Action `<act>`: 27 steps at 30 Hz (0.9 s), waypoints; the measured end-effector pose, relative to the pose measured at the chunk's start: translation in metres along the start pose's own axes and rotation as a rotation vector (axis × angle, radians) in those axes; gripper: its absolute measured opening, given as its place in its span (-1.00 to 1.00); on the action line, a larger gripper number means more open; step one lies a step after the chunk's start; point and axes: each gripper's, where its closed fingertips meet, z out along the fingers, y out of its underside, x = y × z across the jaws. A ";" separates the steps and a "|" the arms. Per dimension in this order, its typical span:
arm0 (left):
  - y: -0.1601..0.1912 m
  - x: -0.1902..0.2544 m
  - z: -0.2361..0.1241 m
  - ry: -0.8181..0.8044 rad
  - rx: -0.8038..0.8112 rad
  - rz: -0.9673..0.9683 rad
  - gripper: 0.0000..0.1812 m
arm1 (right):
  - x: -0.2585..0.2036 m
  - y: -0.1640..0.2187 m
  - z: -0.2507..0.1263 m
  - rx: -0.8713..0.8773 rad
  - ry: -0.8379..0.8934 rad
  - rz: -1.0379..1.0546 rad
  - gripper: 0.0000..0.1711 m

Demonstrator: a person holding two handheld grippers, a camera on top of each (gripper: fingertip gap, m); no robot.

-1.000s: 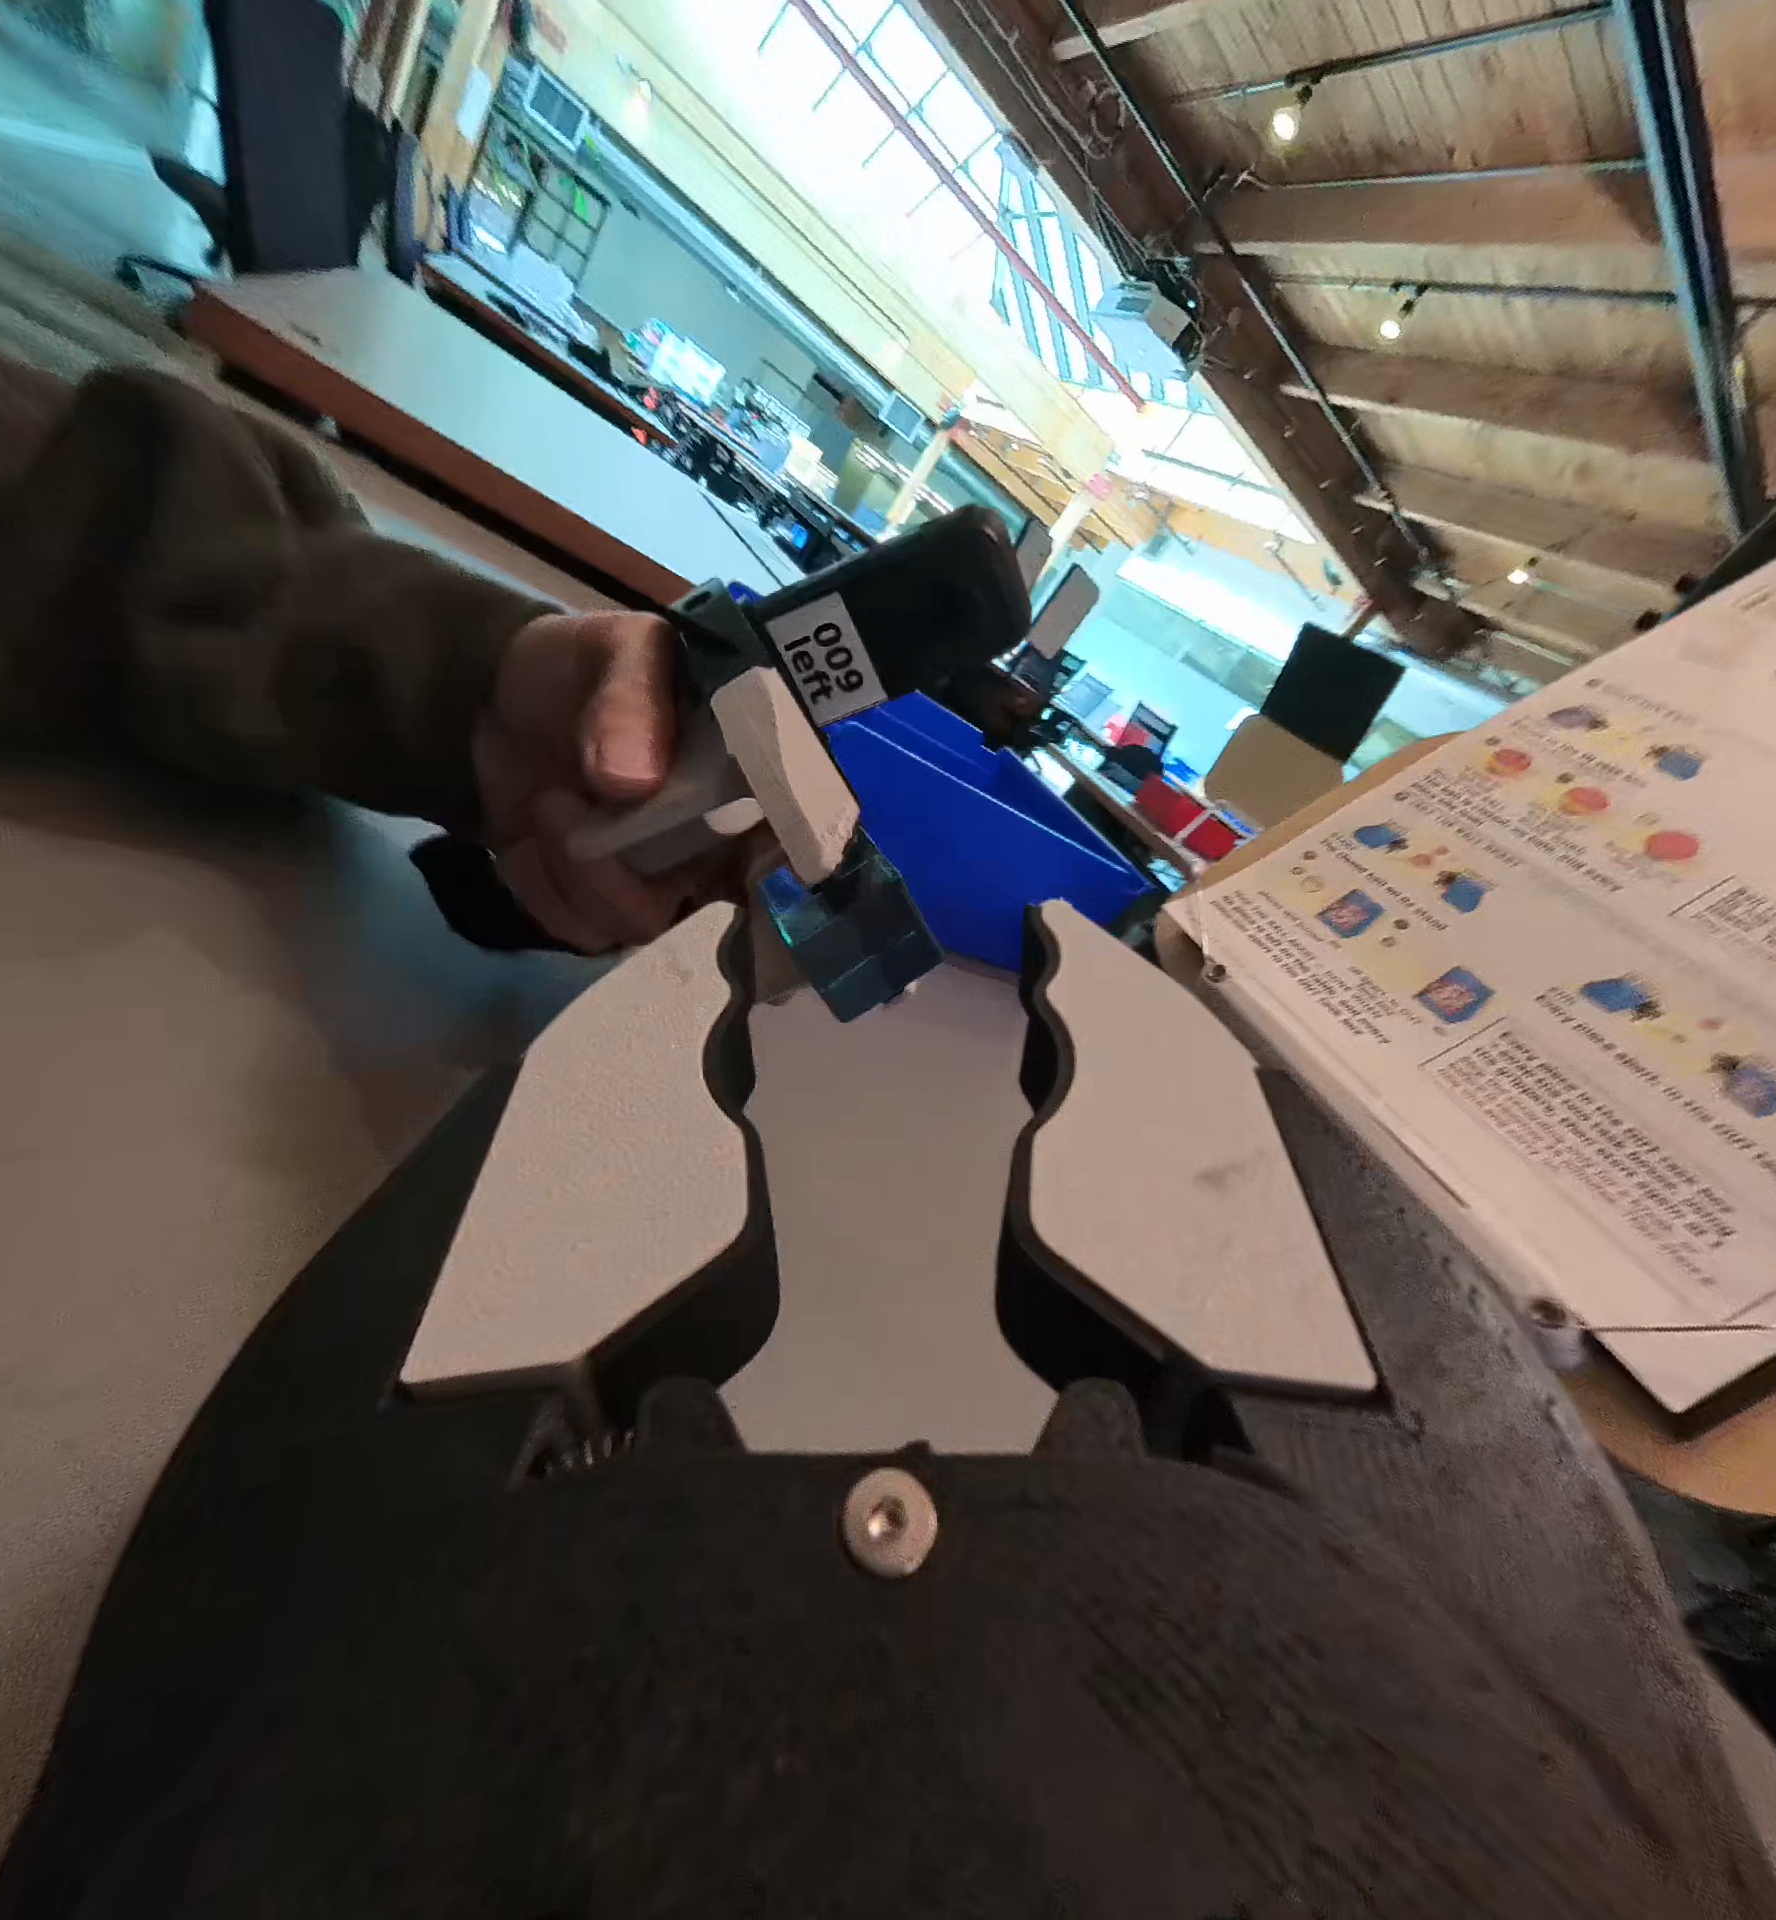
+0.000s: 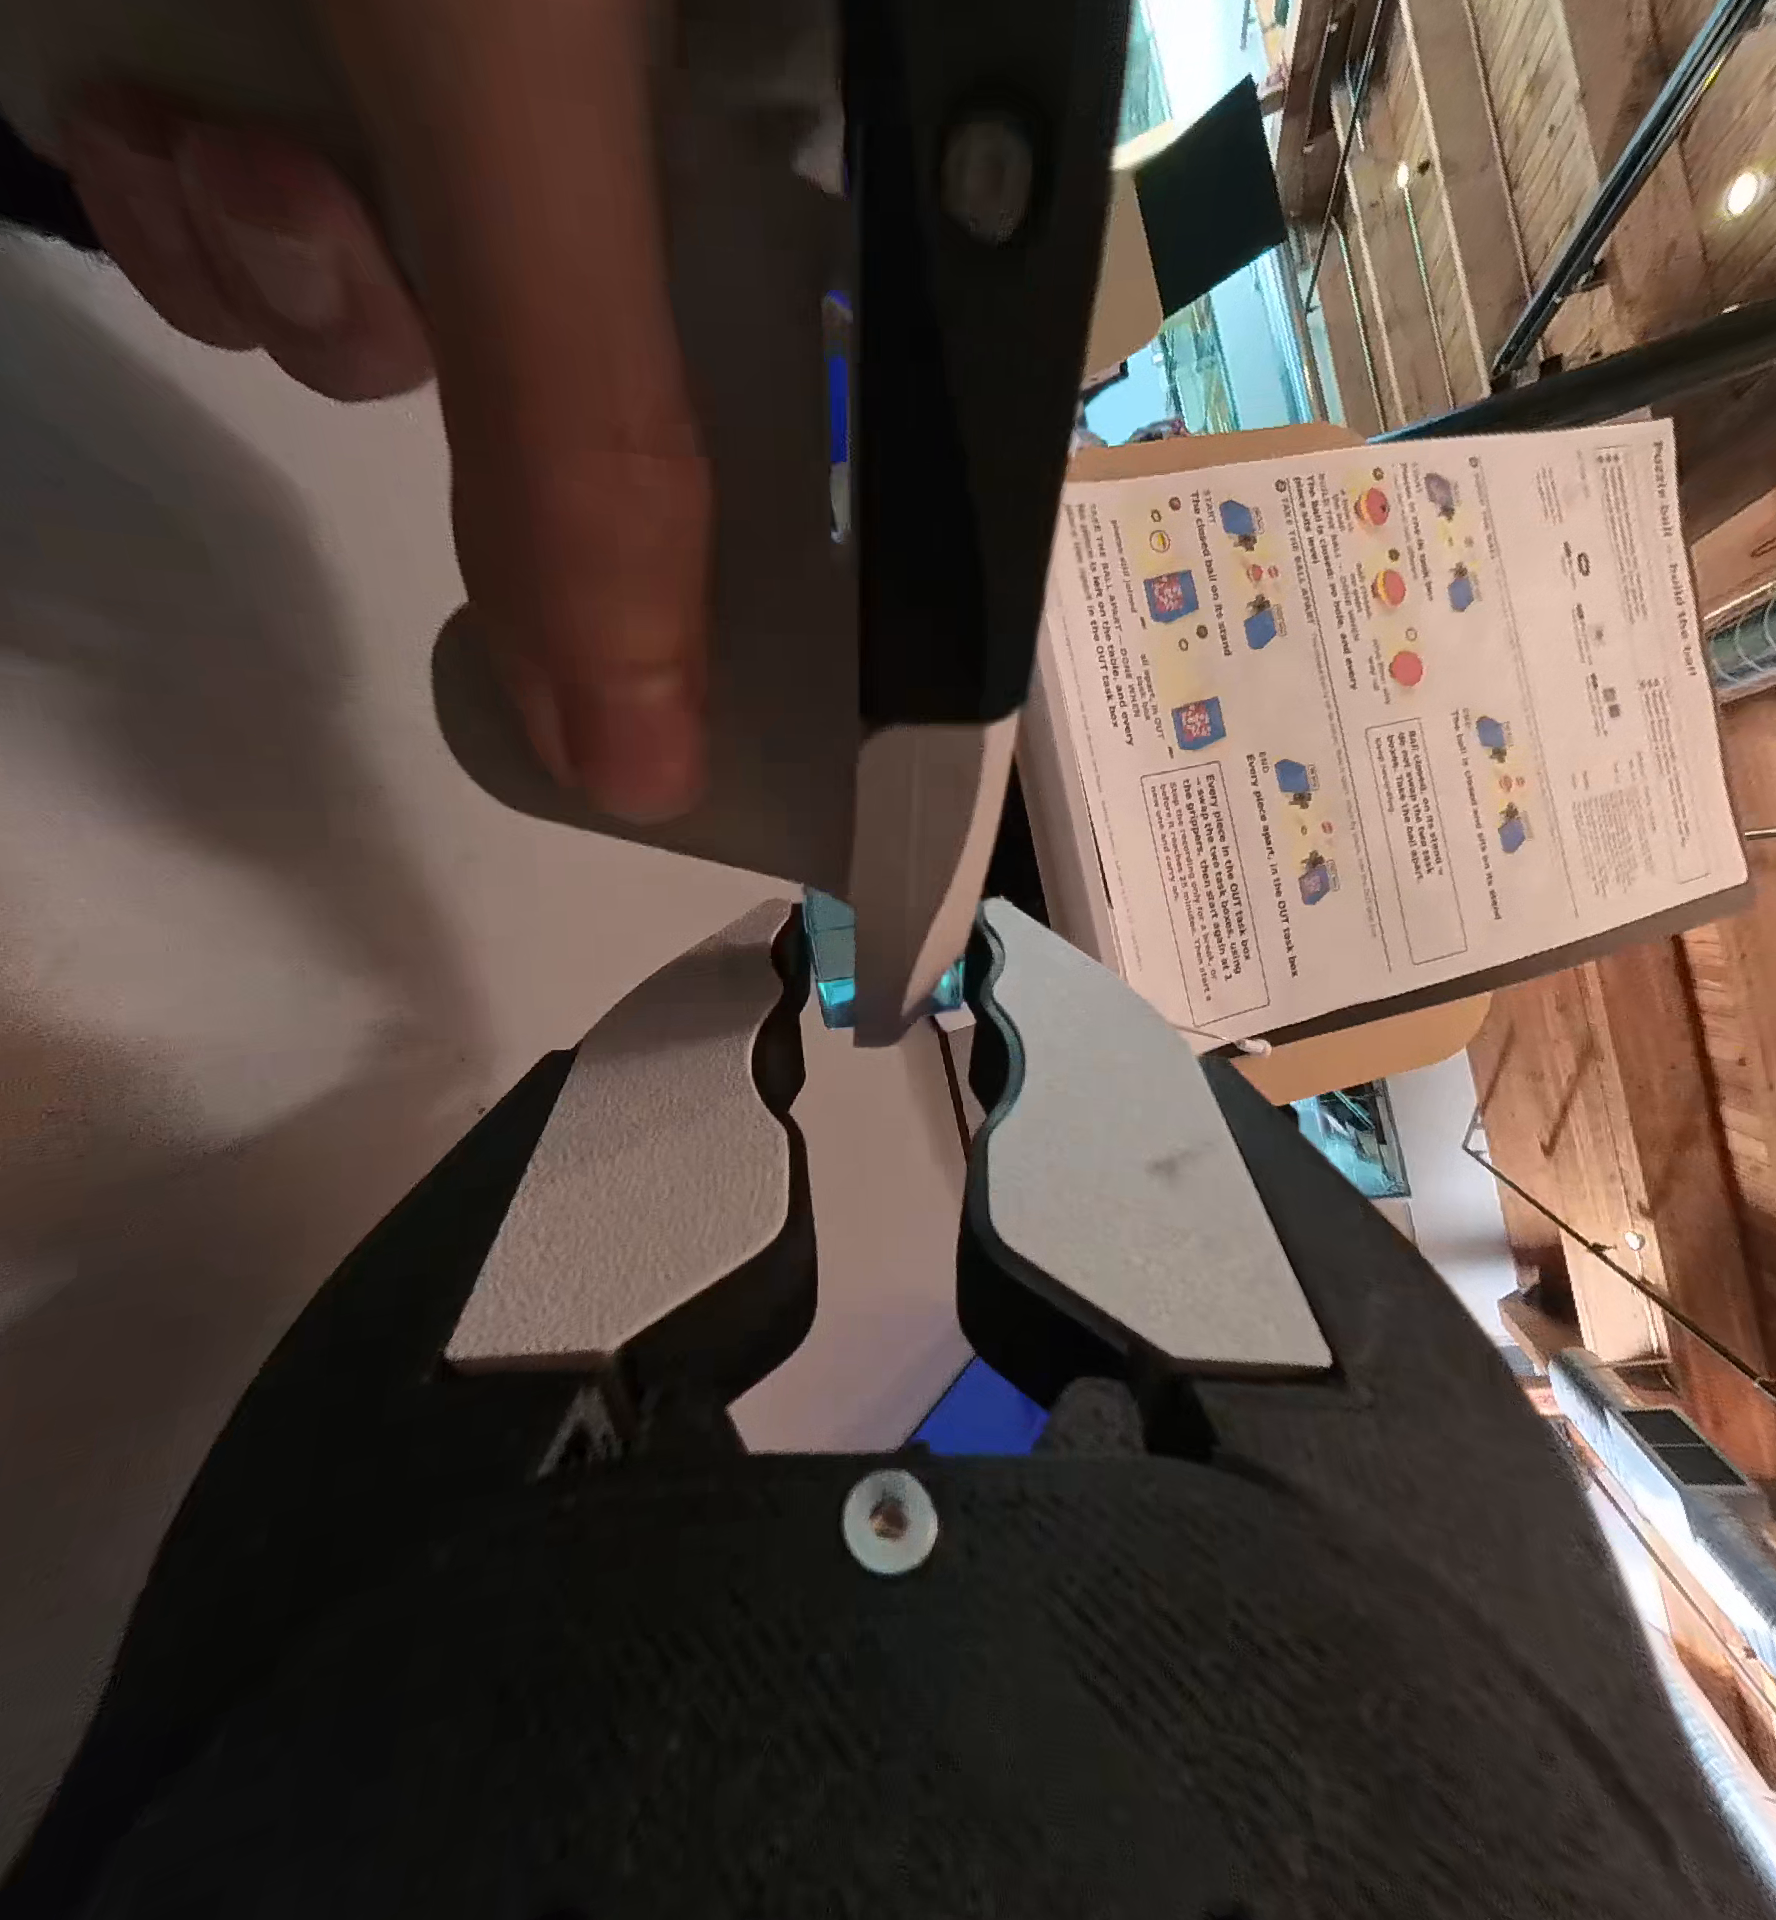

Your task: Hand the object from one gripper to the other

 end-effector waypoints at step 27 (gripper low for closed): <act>-0.012 0.040 -0.058 0.695 0.151 -0.025 -0.69 | 0.022 -0.064 -0.041 0.720 -0.654 1.350 -0.69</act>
